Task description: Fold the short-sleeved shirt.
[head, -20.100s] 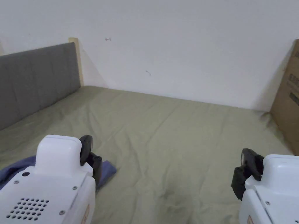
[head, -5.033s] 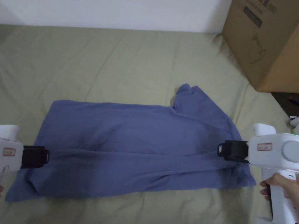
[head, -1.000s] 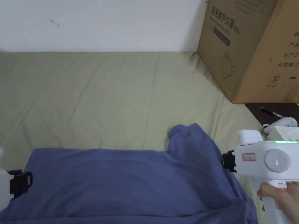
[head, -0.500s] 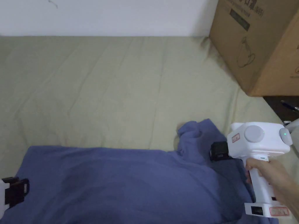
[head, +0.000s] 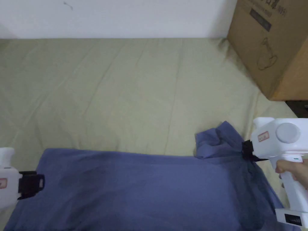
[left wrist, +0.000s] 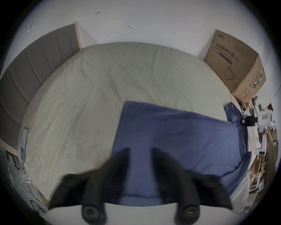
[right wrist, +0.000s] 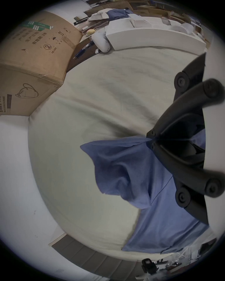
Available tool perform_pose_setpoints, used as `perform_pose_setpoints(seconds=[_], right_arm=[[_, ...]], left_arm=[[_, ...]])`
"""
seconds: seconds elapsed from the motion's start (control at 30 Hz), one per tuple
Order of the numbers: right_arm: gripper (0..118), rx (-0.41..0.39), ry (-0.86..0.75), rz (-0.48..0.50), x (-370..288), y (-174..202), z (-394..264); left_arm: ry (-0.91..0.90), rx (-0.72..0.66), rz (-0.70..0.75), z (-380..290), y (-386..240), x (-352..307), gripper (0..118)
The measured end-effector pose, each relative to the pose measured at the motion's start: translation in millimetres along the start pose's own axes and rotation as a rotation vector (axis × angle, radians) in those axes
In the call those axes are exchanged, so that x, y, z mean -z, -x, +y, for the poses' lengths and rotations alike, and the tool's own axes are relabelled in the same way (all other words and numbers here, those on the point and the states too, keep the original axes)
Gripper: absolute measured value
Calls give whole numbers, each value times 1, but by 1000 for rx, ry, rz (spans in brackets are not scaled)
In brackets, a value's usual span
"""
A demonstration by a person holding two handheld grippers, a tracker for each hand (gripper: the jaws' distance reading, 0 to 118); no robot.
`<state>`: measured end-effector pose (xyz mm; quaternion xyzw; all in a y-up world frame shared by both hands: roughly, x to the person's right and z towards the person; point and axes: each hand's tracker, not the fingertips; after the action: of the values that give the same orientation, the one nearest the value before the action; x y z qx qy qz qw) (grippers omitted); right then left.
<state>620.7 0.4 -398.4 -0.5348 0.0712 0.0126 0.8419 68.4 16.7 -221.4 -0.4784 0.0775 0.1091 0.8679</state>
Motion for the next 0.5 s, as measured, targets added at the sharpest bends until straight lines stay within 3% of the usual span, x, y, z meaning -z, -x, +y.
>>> perform_pose_setpoints(seconds=[0.03, 0.07, 0.1, 0.13, 0.33, 0.5], right_arm=[[0, -4, 0, -9, -2, 1, 1], [0, -18, -3, -12, -3, 0, 2], [0, -25, -4, -13, -4, 0, 2], [0, -31, -3, -12, -3, 0, 1], [0, -22, 1, 2, -1, -6, 1], [0, -22, 4, 12, 2, -8, 2]], left_arm=[[21, -14, -4, 10, 4, 9, 43], [33, -27, -1, 19, 7, 17, 82], [42, -38, 7, 28, 11, 26, 104], [37, -55, 25, 36, 13, 30, 109], [71, -157, 42, 88, 24, 79, 108], [173, -6, 89, 98, 5, 131, 107]])
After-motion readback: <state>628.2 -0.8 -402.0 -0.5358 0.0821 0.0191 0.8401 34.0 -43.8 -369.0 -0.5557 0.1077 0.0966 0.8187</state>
